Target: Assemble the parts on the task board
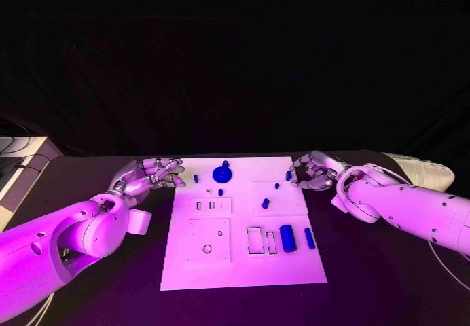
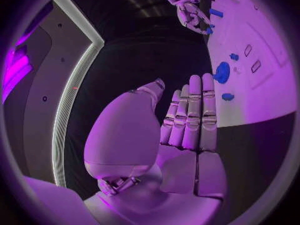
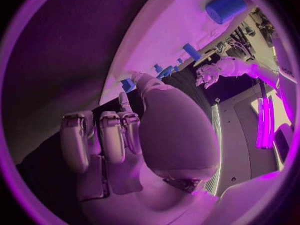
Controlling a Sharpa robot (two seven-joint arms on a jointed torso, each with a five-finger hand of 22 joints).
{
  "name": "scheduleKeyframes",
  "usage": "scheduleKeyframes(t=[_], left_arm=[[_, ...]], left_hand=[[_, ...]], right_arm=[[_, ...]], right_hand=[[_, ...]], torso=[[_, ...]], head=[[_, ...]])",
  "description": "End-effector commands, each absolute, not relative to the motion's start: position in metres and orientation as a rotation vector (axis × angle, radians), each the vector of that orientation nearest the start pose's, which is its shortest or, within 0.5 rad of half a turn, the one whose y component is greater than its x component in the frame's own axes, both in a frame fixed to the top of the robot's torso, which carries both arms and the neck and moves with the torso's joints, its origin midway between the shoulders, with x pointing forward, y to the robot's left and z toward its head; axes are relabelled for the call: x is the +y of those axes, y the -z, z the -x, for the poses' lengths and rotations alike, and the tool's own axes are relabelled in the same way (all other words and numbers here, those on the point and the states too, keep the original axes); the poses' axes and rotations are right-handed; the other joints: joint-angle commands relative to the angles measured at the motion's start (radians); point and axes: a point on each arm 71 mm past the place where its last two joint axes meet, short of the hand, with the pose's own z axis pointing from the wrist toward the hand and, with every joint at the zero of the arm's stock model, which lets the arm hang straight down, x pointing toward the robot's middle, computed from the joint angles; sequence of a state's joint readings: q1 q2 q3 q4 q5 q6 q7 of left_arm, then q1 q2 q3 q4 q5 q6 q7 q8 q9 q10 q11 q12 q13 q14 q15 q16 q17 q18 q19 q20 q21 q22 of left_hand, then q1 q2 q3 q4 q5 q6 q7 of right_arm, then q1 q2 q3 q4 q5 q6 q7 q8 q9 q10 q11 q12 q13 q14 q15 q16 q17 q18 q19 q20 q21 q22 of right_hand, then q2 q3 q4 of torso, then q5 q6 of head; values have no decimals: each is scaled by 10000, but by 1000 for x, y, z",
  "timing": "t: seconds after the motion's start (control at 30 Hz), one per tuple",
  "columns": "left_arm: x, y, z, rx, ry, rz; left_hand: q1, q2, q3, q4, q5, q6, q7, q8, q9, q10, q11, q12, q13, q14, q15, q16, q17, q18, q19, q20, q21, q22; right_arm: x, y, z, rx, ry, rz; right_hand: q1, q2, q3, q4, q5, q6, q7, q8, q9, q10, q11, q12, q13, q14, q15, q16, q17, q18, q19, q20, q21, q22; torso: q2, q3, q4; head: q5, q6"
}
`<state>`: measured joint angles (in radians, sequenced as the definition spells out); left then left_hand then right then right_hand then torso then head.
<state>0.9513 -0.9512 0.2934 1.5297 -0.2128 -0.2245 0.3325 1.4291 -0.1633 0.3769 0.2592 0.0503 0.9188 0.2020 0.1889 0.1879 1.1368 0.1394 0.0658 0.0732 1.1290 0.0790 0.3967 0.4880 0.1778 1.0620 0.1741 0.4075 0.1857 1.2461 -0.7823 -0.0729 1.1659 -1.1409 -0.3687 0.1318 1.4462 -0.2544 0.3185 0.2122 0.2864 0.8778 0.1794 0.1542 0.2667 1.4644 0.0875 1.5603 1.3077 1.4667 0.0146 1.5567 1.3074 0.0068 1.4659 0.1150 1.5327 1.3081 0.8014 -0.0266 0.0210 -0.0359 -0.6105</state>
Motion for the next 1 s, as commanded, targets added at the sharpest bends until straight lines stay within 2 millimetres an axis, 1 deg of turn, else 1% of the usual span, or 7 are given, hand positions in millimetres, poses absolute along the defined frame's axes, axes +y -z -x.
scheduleKeyframes(t=[0.03, 0.27, 0.5, 0.6, 0.7, 0.9, 1.0], left_arm=[[266, 173, -483, 13488, 15545, 10405], [267, 173, -483, 13497, 15500, 10428], [267, 174, -484, 13512, 15490, 10449], [267, 174, -484, 13517, 15482, 10458], [267, 174, -484, 13520, 15488, 10459], [267, 174, -484, 13524, 15475, 10470], [267, 174, -484, 13525, 15459, 10479]], left_hand=[[-82, -25, 13, -43, 13, 59, 18, 0, 8, 52, 6, 44, 7, -80, -14, 37, 9, 30, -70, 14, 32, 13], [-100, -16, 16, -31, 13, 52, 31, -8, 9, 44, 14, 31, 4, -83, -10, 37, 22, 29, -78, 15, 37, 16], [-100, -16, 16, -31, 13, 52, 31, -8, 9, 44, 14, 31, 4, -83, -10, 37, 22, 29, -78, 15, 37, 16], [-110, -10, 17, -23, 13, 47, 36, -12, 8, 39, 18, 25, 3, -85, -8, 37, 27, 29, -81, 16, 40, 17], [-117, -7, 18, -18, 13, 44, 40, -15, 8, 37, 21, 22, 2, -86, -6, 37, 31, 28, -83, 17, 41, 18], [-117, -7, 18, -18, 13, 44, 40, -15, 8, 37, 21, 22, 2, -86, -6, 37, 31, 28, -83, 17, 41, 18], [-123, -3, 21, -15, 13, 28, 49, -26, 6, 20, 28, 9, -3, -90, -1, 36, 40, 27, -90, 19, 45, 19]], right_arm=[[-279, 185, -547, 15914, -6366, -1247], [-276, 185, -548, 15876, -6298, -1314], [-276, 185, -551, 15826, -6154, -1379], [-276, 185, -553, 15819, -6133, -1397], [-273, 185, -554, 15840, -6165, -1386], [-269, 186, -556, 15907, -6233, -1345], [-268, 186, -557, 15931, -6248, -1332]], right_hand=[[-82, 32, -57, 4, -24, -27, 11, -28, 6, 991, 77, 26, 2566, 960, 47, 59, 2303, 38, 837, 56, 29, 2258], [-101, 92, -70, 30, -14, 13, 5, -13, 17, 995, 74, 31, 2569, 959, 45, 59, 2300, 39, 837, 57, 27, 2257], [-112, 179, -52, 58, 6, 45, 2, -4, 25, 1016, 70, 53, 2588, 966, 42, 65, 2326, 33, 849, 57, 47, 2278], [-110, 195, -46, 60, 6, 54, 0, -1, 28, 1018, 68, 55, 2590, 966, 42, 66, 2330, 34, 847, 56, 43, 2274], [-101, 243, -22, 64, 3, 90, -4, 13, 36, 1039, 63, 77, 2608, 967, 39, 67, 2332, 30, 856, 55, 58, 2290], [-96, 331, 38, 71, -19, 229, -27, 68, 66, 1064, 44, 105, 2631, 972, 24, 72, 2353, 24, 868, 46, 76, 2311], [-94, 338, 51, 67, -26, 273, -36, 85, 74, 1064, 38, 105, 2631, 977, 17, 76, 2371, 22, 873, 41, 84, 2320]], torso=[[-4, -8, -6], [-11, -3, -40], [-14, -16, -18], [-9, -10, -17], [-1, -2, -30], [-1, -3, -20], [-3, -4, -21]], head=[[39, -72], [38, -77], [9, -71], [20, -64], [91, -75], [114, -74], [135, -97]])
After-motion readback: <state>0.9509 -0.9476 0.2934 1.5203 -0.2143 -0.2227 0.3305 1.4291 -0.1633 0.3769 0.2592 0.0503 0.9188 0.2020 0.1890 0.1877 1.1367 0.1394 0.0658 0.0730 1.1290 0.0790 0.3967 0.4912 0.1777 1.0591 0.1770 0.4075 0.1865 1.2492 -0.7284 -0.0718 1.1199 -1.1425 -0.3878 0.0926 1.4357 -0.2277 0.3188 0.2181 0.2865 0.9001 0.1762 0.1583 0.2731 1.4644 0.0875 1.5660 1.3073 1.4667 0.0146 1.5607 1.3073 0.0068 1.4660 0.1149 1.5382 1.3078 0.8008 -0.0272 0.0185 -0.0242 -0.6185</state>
